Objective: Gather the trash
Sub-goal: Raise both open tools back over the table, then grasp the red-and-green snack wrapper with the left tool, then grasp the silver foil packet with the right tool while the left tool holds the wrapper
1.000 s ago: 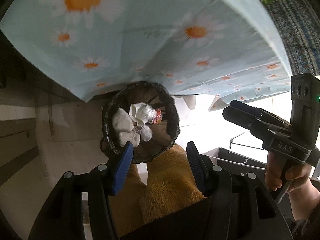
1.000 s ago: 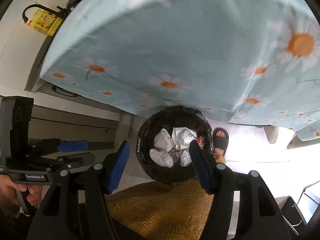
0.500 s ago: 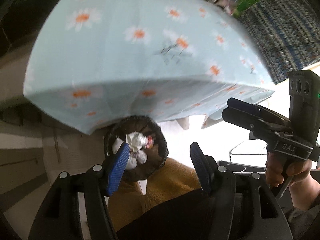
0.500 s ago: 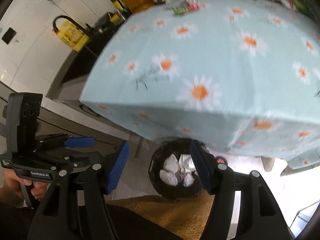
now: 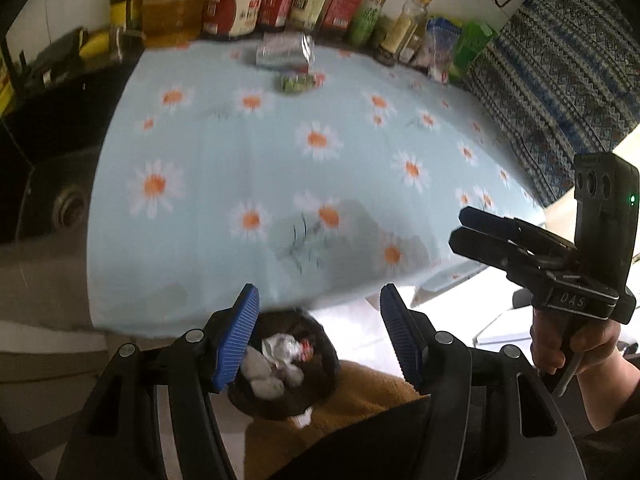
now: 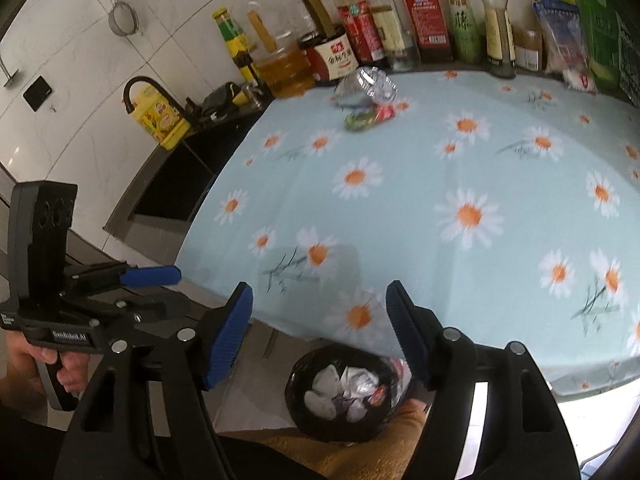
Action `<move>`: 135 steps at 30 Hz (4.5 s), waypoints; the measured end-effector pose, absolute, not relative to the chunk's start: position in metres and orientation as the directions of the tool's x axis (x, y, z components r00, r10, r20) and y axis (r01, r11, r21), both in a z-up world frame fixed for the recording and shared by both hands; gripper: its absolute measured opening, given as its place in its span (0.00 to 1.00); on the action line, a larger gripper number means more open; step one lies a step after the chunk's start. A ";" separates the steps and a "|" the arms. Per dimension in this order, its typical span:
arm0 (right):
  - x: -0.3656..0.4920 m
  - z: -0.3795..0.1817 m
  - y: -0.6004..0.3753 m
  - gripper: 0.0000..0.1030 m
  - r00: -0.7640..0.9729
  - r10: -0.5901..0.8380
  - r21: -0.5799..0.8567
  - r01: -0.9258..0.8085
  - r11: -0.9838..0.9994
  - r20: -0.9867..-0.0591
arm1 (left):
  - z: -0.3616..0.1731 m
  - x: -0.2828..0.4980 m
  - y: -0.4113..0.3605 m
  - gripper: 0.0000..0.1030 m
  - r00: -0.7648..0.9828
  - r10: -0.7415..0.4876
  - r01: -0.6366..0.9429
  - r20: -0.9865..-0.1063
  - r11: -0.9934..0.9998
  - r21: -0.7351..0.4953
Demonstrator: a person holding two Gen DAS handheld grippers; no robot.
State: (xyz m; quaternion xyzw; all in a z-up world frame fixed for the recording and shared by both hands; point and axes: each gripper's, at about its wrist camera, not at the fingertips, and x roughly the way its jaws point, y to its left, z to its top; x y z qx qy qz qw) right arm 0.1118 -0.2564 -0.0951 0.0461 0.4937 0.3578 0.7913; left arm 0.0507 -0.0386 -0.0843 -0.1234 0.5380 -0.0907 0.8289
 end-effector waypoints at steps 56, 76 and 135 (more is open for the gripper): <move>0.291 -0.130 -0.335 0.77 0.266 0.676 0.518 -0.473 0.713 -0.687 | -0.167 0.355 -0.068 0.59 0.315 -0.029 -0.056 -0.949 0.997 -0.050; 0.304 -0.115 -0.294 0.77 0.245 0.681 0.469 -0.565 0.679 -0.690 | -0.136 0.304 -0.049 0.57 0.354 -0.088 -0.072 -0.931 0.990 -0.121; 0.327 -0.112 -0.134 0.64 0.184 0.550 0.147 -0.852 0.503 -0.815 | -0.096 0.156 0.018 0.57 0.485 -0.138 -0.250 -0.864 0.924 -0.288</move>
